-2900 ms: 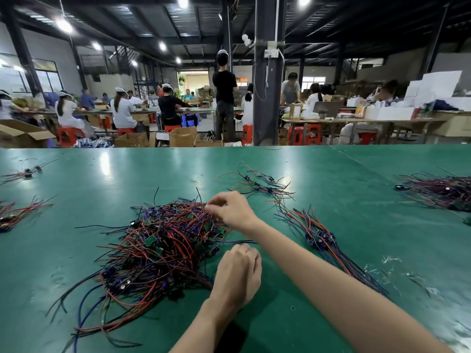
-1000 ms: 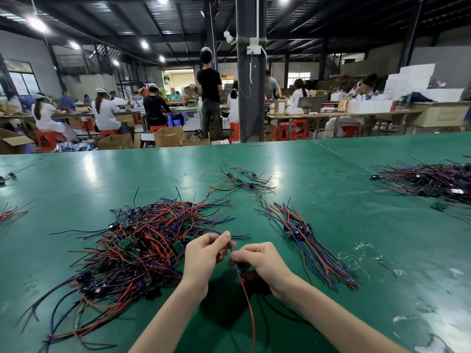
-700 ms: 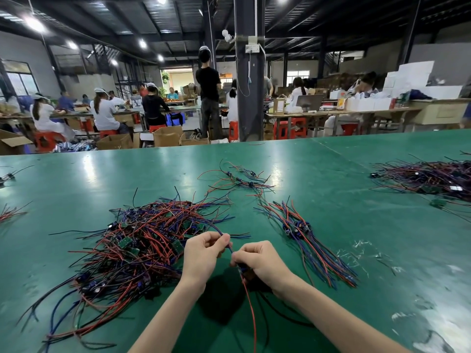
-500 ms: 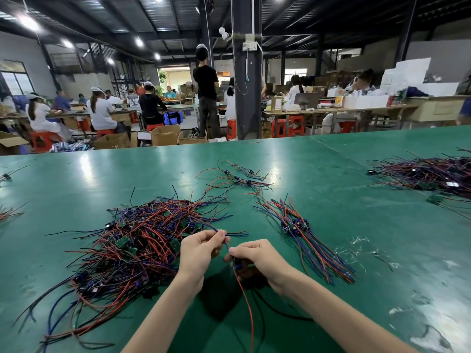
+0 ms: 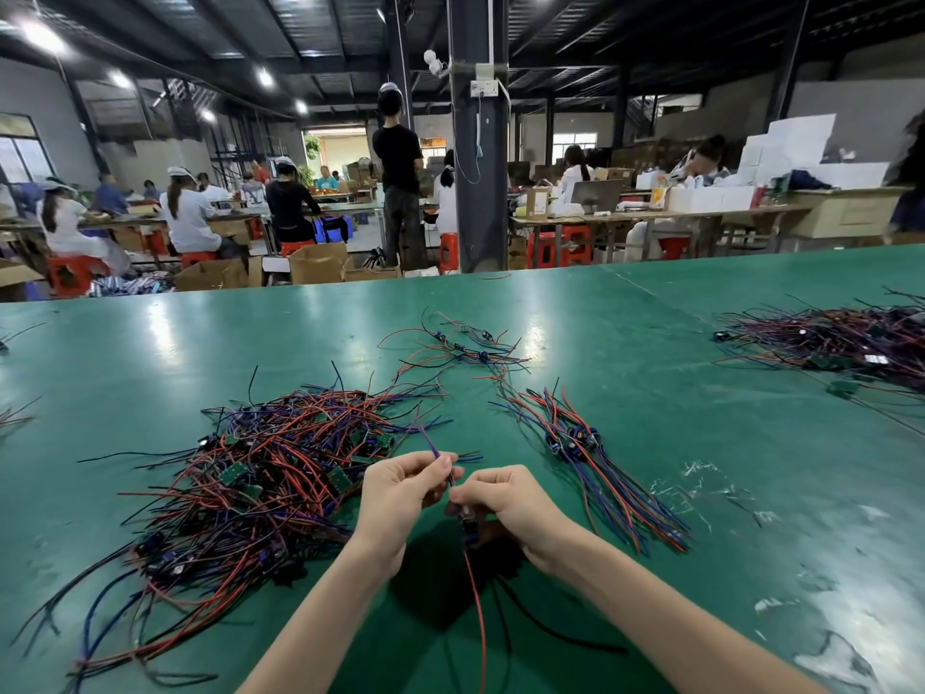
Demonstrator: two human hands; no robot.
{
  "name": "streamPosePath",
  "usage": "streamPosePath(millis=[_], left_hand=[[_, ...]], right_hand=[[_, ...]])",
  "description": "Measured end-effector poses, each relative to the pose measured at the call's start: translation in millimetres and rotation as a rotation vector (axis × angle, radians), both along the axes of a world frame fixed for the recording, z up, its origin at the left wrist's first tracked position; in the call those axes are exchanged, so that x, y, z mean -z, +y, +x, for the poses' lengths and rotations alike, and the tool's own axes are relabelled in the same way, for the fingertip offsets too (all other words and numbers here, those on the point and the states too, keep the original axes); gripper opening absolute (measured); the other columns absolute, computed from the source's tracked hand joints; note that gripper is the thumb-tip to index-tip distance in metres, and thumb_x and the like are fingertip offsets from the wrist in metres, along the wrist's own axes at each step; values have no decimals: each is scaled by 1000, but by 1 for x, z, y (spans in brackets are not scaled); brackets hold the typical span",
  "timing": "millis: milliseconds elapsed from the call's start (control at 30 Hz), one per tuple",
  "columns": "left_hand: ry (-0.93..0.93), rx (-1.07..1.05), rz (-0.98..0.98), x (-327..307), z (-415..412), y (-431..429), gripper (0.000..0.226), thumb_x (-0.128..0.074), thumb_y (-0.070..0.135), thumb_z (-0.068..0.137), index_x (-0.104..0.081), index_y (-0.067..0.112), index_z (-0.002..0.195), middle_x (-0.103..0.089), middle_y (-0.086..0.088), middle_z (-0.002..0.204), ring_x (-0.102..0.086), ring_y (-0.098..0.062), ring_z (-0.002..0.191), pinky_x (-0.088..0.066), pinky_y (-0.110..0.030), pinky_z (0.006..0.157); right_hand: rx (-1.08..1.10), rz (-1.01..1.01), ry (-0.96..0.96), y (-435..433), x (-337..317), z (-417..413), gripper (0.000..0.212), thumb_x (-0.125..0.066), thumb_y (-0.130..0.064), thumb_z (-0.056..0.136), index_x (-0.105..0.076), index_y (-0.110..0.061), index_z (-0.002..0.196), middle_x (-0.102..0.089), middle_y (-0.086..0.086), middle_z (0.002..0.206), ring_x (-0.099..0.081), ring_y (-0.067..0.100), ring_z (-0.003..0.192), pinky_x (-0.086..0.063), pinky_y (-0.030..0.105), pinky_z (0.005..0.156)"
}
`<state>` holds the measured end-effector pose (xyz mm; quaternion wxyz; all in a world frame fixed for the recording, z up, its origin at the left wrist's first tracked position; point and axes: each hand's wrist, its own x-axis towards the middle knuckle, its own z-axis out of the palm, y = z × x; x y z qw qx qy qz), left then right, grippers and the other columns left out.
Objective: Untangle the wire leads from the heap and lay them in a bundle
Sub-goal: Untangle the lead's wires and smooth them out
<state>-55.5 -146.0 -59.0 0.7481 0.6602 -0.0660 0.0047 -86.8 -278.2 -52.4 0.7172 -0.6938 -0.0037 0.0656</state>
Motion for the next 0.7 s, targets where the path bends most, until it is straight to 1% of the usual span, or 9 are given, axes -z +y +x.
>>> streamPosePath(millis=[67, 133, 200, 233, 300, 400, 533, 633, 700], left_hand=[[-42, -1, 64, 1, 1, 0, 16, -64, 1, 85, -73, 10, 76, -73, -10, 72, -61, -22, 69, -54, -33, 73], [-88, 6, 122, 2, 1, 0, 18, -63, -2, 86, -72, 12, 77, -73, -7, 71, -66, -15, 68, -55, -25, 68], [-129, 17, 171, 2, 2, 1, 21, -62, -3, 86, -72, 14, 79, -74, -4, 71, -68, -10, 68, -52, -17, 65], [-147, 17, 195, 2, 2, 1, 22, -62, -3, 86, -72, 15, 80, -74, -3, 72, -69, -9, 68, -51, -16, 65], [-163, -2, 214, 4, 3, 1, 22, -64, 0, 86, -72, 18, 79, -74, -2, 72, -69, -8, 69, -51, -15, 66], [-137, -71, 175, 5, 4, 1, 23, -67, 5, 85, -73, 23, 72, -74, -2, 71, -64, -4, 64, -51, -15, 64], [-57, -88, 83, 5, 9, 2, 18, -67, 5, 84, -73, 17, 72, -73, -3, 69, -60, -5, 63, -50, -17, 63], [-73, -64, 124, 8, 11, 3, 10, -67, 6, 85, -71, 10, 77, -72, -2, 68, -59, -6, 62, -48, -17, 62], [-135, -62, 214, 10, 13, 5, 9, -67, 8, 85, -70, 10, 78, -72, -1, 68, -61, -8, 63, -50, -17, 65]], right_hand=[[15, 2, 8, 0, 2, 1, 28, -63, -3, 82, -66, -10, 55, -57, 6, 58, -48, 15, 49, -45, 24, 49], [20, -9, 7, 1, 2, 1, 31, -62, -1, 81, -65, -12, 52, -56, 8, 58, -48, 15, 45, -44, 21, 44], [21, -40, -5, 2, 2, 1, 32, -61, 0, 80, -65, -12, 51, -55, 7, 54, -47, 13, 39, -41, 18, 40], [24, -59, -13, 2, 3, 1, 32, -61, 0, 79, -64, -12, 50, -54, 7, 53, -46, 13, 36, -39, 17, 38], [38, -87, -20, 2, 4, 2, 32, -61, -1, 79, -64, -14, 49, -52, 7, 53, -44, 13, 36, -36, 17, 37], [50, -109, -22, 1, 5, 3, 28, -62, -4, 79, -63, -13, 52, -52, 8, 56, -42, 13, 36, -31, 17, 36], [38, -139, -40, 0, 6, 3, 23, -63, -6, 79, -62, -11, 56, -53, 13, 63, -43, 10, 34, -22, 16, 32], [36, -126, -34, 0, 7, 4, 25, -62, -5, 79, -62, -11, 55, -53, 16, 67, -40, 10, 34, -18, 16, 33], [27, -115, -21, -1, 7, 5, 23, -61, -4, 80, -61, -9, 57, -52, 16, 67, -39, 9, 32, -18, 15, 33]])
